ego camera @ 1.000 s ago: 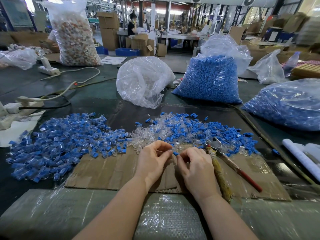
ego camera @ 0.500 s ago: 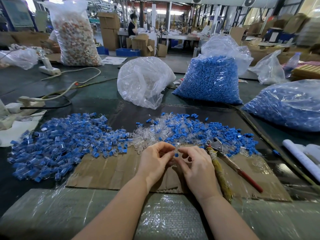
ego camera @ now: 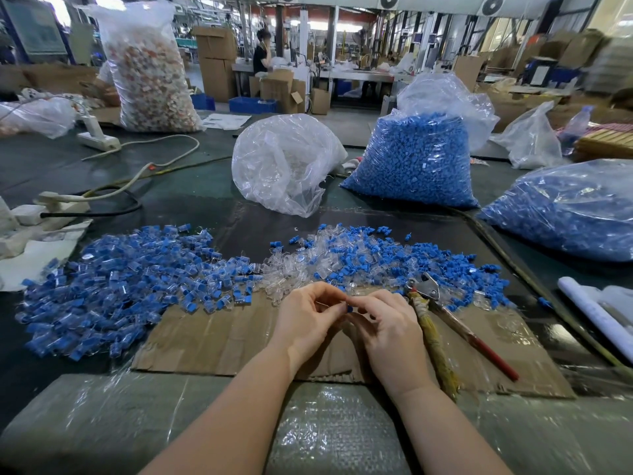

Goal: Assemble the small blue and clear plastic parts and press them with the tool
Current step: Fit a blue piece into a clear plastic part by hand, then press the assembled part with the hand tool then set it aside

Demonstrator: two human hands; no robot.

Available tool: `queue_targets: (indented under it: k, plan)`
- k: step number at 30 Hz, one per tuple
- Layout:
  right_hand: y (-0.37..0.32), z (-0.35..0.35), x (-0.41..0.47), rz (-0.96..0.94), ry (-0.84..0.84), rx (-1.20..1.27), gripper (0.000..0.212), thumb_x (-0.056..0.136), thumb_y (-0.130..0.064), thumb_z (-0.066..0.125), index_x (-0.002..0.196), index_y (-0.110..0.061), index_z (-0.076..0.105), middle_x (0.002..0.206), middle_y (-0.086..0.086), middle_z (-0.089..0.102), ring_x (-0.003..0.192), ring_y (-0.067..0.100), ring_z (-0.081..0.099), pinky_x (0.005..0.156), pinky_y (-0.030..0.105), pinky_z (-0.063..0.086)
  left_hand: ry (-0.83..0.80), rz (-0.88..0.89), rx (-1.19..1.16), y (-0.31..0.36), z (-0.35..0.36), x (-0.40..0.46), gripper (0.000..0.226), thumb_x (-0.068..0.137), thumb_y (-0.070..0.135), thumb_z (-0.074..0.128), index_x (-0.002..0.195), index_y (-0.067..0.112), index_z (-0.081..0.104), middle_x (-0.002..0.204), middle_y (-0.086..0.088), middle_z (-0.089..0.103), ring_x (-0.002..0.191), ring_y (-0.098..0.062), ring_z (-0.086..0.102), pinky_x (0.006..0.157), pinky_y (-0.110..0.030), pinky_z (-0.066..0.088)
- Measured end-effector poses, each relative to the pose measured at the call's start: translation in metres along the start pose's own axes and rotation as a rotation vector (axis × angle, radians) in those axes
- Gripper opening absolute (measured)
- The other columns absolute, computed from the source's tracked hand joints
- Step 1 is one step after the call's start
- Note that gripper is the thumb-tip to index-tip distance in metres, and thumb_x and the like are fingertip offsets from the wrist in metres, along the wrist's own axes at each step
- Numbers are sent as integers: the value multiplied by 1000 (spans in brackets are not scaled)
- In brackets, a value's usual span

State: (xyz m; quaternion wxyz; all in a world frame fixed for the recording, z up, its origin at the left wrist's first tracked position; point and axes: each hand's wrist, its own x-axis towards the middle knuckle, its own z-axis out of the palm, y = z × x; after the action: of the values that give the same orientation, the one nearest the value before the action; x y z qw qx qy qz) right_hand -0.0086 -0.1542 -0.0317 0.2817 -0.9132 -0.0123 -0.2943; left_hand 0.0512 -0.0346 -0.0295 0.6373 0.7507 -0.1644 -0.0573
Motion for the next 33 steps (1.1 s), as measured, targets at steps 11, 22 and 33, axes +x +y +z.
queue_targets:
  k: [11, 22, 33]
  plan:
    - [10, -30, 6, 549, -134, -618, 46, 90, -46, 49, 128, -20, 43, 128, 7, 44, 120, 25, 40, 100, 43, 32, 72, -194, -424, -7, 2, 6, 14, 83, -10, 60, 80, 4, 64, 59, -4, 63, 58, -20, 59, 65, -34, 55]
    - [13, -57, 8, 681, -311, -672, 34, 94, -41, 42, 111, -12, 48, 123, 15, 45, 112, 32, 43, 90, 40, 39, 94, -234, -512, -6, -2, 12, 10, 83, -9, 61, 83, 1, 63, 63, -10, 64, 49, -13, 59, 46, -19, 49]
    - [-31, -53, 23, 455, -555, 48, 34, 98, -26, 38, 66, -17, 39, 67, -2, 39, 59, 9, 36, 51, 25, 24, 123, -280, -558, -9, -10, 18, 11, 82, -5, 62, 82, 6, 65, 65, -7, 69, 55, -13, 64, 49, -21, 53]
